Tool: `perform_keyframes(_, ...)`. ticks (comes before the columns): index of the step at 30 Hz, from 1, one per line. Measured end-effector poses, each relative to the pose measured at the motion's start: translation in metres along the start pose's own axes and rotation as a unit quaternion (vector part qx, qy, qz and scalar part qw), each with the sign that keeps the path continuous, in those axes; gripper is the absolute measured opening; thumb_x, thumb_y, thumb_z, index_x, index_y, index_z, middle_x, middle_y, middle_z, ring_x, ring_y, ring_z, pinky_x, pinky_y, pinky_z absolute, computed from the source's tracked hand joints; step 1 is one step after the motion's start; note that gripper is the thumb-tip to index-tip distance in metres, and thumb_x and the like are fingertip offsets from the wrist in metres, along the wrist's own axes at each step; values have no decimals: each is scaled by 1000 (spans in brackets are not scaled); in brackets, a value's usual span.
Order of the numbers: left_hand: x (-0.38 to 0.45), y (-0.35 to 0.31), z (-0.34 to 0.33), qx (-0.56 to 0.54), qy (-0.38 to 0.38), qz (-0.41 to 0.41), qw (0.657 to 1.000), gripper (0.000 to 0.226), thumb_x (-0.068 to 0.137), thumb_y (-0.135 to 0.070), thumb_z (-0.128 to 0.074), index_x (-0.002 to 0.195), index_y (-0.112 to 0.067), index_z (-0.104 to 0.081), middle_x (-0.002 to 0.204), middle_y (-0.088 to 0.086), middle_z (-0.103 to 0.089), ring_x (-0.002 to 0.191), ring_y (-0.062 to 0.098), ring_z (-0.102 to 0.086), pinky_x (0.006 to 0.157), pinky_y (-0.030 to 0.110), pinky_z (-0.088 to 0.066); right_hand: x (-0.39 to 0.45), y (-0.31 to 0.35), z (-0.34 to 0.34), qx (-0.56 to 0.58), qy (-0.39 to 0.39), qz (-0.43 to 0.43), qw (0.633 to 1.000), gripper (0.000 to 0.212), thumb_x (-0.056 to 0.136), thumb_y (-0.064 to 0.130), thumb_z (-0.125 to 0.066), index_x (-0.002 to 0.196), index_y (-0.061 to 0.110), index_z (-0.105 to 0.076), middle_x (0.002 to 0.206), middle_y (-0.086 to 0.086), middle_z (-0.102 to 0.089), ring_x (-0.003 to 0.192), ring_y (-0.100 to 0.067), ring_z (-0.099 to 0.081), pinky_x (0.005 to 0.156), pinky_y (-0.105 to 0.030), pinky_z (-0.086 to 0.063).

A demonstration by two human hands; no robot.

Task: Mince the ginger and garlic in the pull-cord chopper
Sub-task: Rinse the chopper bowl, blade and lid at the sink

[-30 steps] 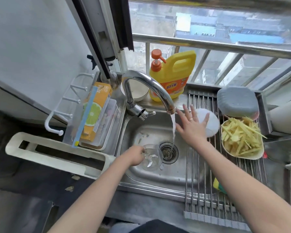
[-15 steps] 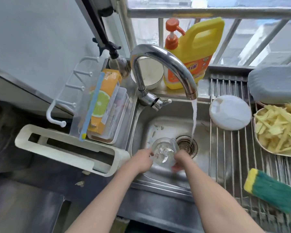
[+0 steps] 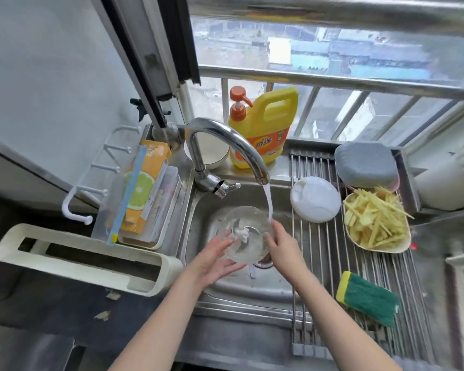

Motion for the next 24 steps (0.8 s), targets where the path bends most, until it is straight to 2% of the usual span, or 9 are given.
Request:
perform_keyframes(2, -3, -4, -11, 26, 6, -27, 999, 59, 81, -26, -69, 134, -24, -45, 139, 8, -46, 110, 37, -60, 83, 44, -57, -4, 23, 17, -120, -62, 116, 984, 42, 91, 34, -56, 129, 21, -45, 110, -4, -61, 99, -23, -57, 80, -37, -48)
perform_keyframes(5, -9, -8, -25, 52, -5, -38, 998, 54, 75, -30, -69, 124, -22, -47, 119, 5, -59, 93, 33, -67, 72, 39, -59, -5, 48, 0, -155, 57, 195, 967, 37, 85, 37, -64, 118, 23, -54, 108, 0, -59, 98, -20, -55, 80, -34, -45)
perform_keyframes(8, -14, -8, -27, 49, -28, -47, 997, 53, 76, -27, -69, 123, -19, -46, 114, 9, -59, 85, 32, -68, 67, 38, -59, 1, 54, -4, -191, 62, 182, 963, 17, 90, 29, -58, 100, 14, -58, 102, -6, -58, 98, -26, -56, 76, -34, -41)
perform_keyframes(11, -18, -8, -28, 16, -31, -53, 998, 39, 85, -21, -65, 120, -16, -48, 111, 10, -60, 78, 30, -71, 64, 38, -59, 8, 57, 4, -182, 28, 153, 971, 23, 91, 30, -58, 104, 12, -53, 99, -8, -59, 93, -27, -56, 71, -34, -38)
perform_keyframes(14, -18, -5, -31, -17, -34, -54, 998, 28, 88, -17, -63, 112, -14, -49, 112, 12, -61, 83, 35, -69, 63, 39, -60, 9, 59, 4, -215, 47, 146, 965, 17, 92, 28, -55, 91, 11, -50, 96, -14, -63, 91, -33, -58, 70, -35, -40)
perform_keyframes(17, -15, -7, -27, -45, -44, -56, 996, 27, 86, -18, -64, 104, -11, -46, 116, 16, -59, 90, 38, -67, 63, 42, -60, 9, 62, 23, -99, -6, 153, 983, 12, 88, 16, -59, 81, 16, -49, 83, -7, -62, 80, -27, -59, 70, -36, -45)
perform_keyframes(20, -12, -12, -21, -54, -59, -53, 995, 25, 88, -20, -64, 101, -11, -45, 121, 17, -54, 86, 37, -68, 60, 43, -60, 11, 64, 52, -12, -71, 157, 985, 18, 87, 12, -63, 75, 18, -51, 71, 5, -56, 65, -9, -50, 59, -23, -39)
perform_keyframes(22, -10, -13, -20, -67, -66, -48, 994, 24, 88, -21, -64, 103, -10, -48, 120, 18, -54, 85, 37, -67, 59, 42, -60, 13, 70, 55, -63, -46, 178, 981, 17, 87, 10, -62, 77, 22, -56, 74, 6, -56, 67, -6, -49, 61, -21, -36)
perform_keyframes(24, -10, -13, -22, -74, -72, -43, 994, 25, 89, -22, -63, 107, -12, -50, 114, 18, -55, 87, 37, -65, 61, 42, -60, 14, 73, 49, -124, -20, 196, 972, 16, 86, 4, -57, 92, 16, -66, 90, 0, -60, 80, -13, -55, 71, -25, -42)
Point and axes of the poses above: each hand's wrist, its own x-axis towards the middle knuckle, its own z-axis out of the back of the hand, y = z × x, the point moved 6 cm from there along x, towards the middle knuckle
